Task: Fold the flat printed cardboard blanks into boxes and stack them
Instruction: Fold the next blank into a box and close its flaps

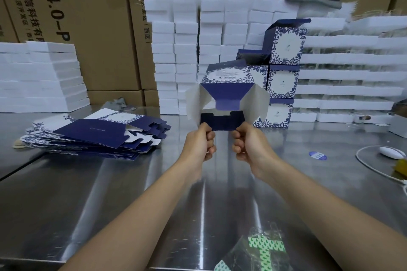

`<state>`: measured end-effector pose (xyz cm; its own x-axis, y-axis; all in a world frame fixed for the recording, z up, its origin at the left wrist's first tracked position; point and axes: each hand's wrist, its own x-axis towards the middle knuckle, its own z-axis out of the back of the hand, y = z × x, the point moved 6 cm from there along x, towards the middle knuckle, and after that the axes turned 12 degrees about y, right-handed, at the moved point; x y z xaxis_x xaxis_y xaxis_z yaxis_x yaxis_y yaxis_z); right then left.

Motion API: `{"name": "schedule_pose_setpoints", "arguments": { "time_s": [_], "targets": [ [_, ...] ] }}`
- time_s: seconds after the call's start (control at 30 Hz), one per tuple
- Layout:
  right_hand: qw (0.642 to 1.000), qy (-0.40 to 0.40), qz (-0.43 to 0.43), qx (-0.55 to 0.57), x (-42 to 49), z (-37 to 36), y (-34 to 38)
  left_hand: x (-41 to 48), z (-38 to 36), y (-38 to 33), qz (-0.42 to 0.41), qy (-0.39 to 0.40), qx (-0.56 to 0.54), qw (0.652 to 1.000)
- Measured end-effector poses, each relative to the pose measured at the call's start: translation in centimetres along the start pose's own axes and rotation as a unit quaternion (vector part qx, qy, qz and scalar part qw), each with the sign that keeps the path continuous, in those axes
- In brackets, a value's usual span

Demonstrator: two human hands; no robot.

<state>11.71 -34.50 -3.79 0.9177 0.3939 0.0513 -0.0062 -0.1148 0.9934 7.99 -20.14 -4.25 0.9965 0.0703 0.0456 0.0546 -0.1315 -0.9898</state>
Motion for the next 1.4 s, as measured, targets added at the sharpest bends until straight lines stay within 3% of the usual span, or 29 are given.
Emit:
{"name": "schedule_pose_setpoints", "arguments": {
  "time_s": [0.53, 0.6, 0.67, 0.77, 0.87, 1.0, 1.17, 1.3, 1.4],
  "targets": [
    [0.994, 0.104, -0.018, 0.001, 0.0, -1.0, -0.1, 0.3, -0.4, 0.2, -0.005, 0.056, -0.023, 0.998],
    [0.994, 0.050, 0.000, -0.093, 0.1, -0.3, 0.2, 0.5, -0.1, 0.2, -0.017, 0.029, 0.000, 0.999],
    [0.981, -0.058, 0.055, -0.179, 0.1, 1.0, 1.0, 0.8, 0.8, 0.2, -0.018, -0.017, 0.024, 0.999],
    [0.969, -0.128, 0.118, -0.173, -0.1, 2.6, 2.1, 1.5, 2.3, 0.4, -0.022, -0.064, 0.081, 0.994],
    [0.963, -0.143, 0.118, -0.195, -0.3, 3.7, 2.8, 2.1, 3.2, 0.7, -0.032, -0.081, 0.205, 0.975],
    [0.972, -0.137, 0.104, -0.159, 0.0, 3.9, 2.8, 1.9, 3.2, 0.8, -0.034, -0.094, 0.383, 0.918],
    [0.976, -0.059, 0.131, -0.163, 0.4, 3.2, 3.2, 1.5, 1.8, 0.5, -0.085, -0.037, 0.369, 0.925],
    [0.972, -0.080, 0.150, -0.160, 0.4, 3.9, 2.6, 1.2, 1.5, -0.1, -0.109, -0.033, 0.340, 0.933],
    [0.983, -0.095, 0.083, -0.130, 0.5, 4.7, 1.9, 1.3, 1.7, -0.6, -0.132, -0.041, 0.328, 0.934]
  ]
}}
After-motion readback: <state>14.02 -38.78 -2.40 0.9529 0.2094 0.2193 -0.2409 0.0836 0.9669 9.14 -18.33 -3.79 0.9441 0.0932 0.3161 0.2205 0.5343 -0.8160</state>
